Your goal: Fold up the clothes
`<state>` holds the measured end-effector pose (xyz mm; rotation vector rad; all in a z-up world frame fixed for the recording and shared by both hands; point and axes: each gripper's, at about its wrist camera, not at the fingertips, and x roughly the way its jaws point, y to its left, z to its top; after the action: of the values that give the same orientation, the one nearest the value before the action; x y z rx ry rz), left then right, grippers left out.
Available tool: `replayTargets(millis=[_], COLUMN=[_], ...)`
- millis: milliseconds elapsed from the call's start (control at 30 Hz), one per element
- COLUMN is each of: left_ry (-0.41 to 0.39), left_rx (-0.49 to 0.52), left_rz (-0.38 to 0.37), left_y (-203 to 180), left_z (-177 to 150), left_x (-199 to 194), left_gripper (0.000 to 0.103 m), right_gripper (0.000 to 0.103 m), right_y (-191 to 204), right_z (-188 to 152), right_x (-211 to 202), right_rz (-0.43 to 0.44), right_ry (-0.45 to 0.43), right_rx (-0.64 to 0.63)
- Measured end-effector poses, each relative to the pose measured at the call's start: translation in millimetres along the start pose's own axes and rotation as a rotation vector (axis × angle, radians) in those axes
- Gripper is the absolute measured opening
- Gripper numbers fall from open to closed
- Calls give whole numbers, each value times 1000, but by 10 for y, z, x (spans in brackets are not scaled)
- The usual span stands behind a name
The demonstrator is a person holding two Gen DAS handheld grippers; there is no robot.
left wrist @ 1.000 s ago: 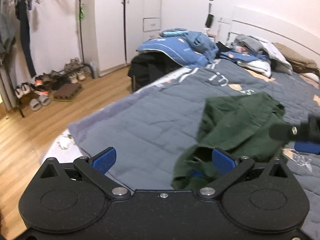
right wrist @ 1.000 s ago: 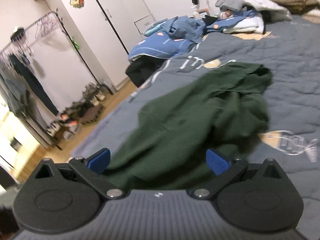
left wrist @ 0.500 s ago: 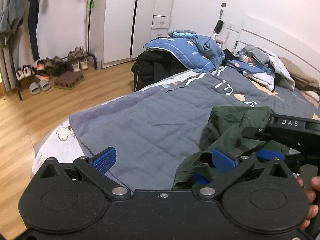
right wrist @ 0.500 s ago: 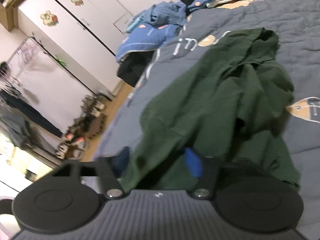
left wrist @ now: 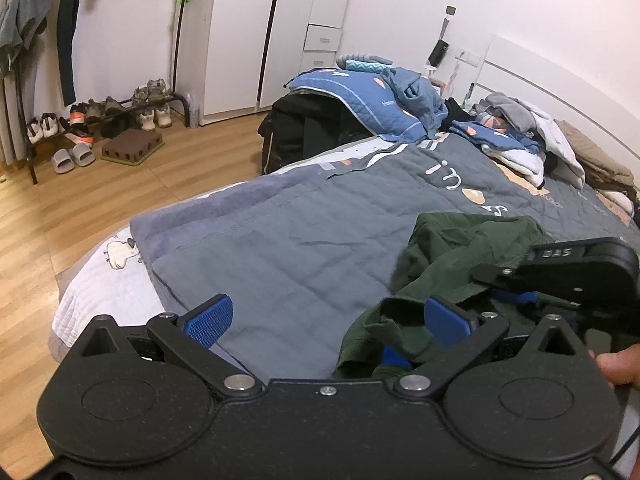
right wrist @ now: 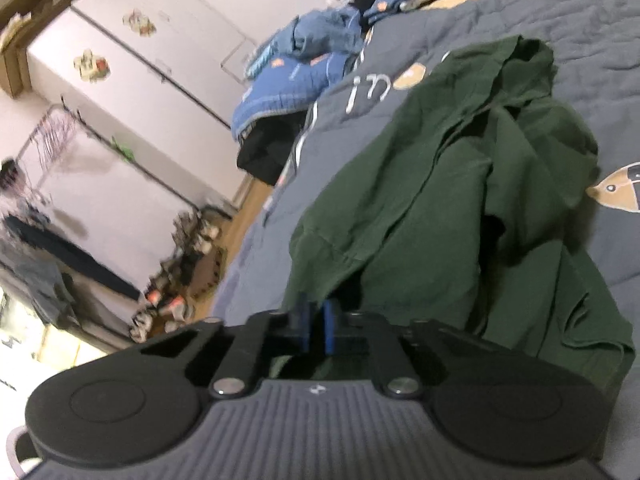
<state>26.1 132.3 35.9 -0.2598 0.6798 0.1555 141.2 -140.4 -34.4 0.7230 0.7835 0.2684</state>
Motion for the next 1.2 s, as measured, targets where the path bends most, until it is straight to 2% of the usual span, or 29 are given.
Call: replayTargets(millis=[233, 400, 567, 667, 733, 833, 967, 1067, 1100, 1200], left_ry=[1, -2, -41, -27, -26, -64, -138, -124, -117, -96], left_rx=[-48, -5, 88, 142, 182, 229, 206, 163, 147, 113], left_rz=[-74, -127, -220, -256, -253, -236, -203, -180, -186, -200], left_y=[-15, -193, -447, -614, -711, -782, -701, -613, -587, -513], left_z=[-5, -50, -160, -241, -287, -319, -288, -225, -206, -172], left_x=[-35, -102, -258, -270, -272, -328, -417, -393, -388, -339], left_gripper=[103, 103, 103, 103, 103, 103, 103, 103, 103, 103], right_gripper=[1, 1, 0, 0, 0, 4, 10, 26, 35, 45], right_y=[1, -117, -367, -551, -684, -831, -897, -868, -857, -800], right_z=[221, 394, 494, 526, 501, 399, 229, 92, 45, -64], right_x=[-505, -1042, -1686, -2006, -2093, -2020, -1760, -1563, -1502, -1338], right_rz=[29, 25, -9, -42, -70, -52, -13, 22, 38, 60], right_ry=[-133, -229, -323, -372, -356, -272, -173, -135, -122, -92], right_rx=[-1, 12, 17, 35, 51, 79, 98, 107, 110, 109])
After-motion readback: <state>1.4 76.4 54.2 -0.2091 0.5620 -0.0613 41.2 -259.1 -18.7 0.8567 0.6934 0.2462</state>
